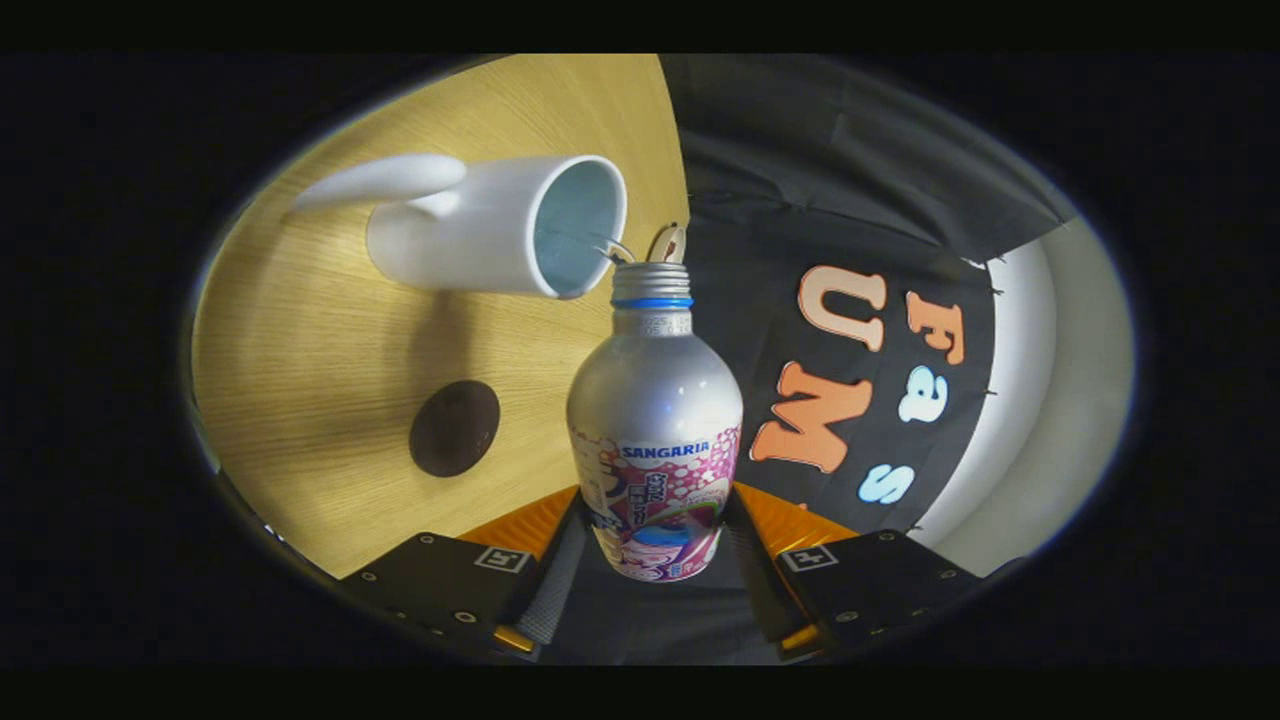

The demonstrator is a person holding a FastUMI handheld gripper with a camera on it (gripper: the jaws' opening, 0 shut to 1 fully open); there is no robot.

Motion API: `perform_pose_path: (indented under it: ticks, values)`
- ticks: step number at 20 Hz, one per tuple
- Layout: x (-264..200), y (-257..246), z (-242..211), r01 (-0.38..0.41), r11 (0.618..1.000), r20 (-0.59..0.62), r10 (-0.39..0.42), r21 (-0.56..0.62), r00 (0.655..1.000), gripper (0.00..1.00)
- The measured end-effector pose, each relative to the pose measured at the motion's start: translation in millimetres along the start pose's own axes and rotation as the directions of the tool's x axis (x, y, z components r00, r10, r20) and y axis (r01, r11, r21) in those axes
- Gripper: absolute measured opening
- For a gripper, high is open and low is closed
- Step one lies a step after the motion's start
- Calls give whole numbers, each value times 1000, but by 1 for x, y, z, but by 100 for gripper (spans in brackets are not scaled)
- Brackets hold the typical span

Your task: Take the bottle from table, then pour the juice into the cup, finally place the bottle on the coaster

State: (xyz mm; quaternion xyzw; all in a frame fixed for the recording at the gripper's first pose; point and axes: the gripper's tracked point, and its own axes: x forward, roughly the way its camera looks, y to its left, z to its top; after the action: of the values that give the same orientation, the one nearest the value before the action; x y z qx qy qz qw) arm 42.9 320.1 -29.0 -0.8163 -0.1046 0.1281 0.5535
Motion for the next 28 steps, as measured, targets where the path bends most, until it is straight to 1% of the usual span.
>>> perform_pose_path:
  ticks: [3,11,28]
  values:
    - [2,-2,-1,-14,1000,-1,14,0,1000,75]
    - [1,-10,1,9,999,7,-8,-47,1000,75]
    - [7,-20,2,25,992,10,-24,-124,1000,75]
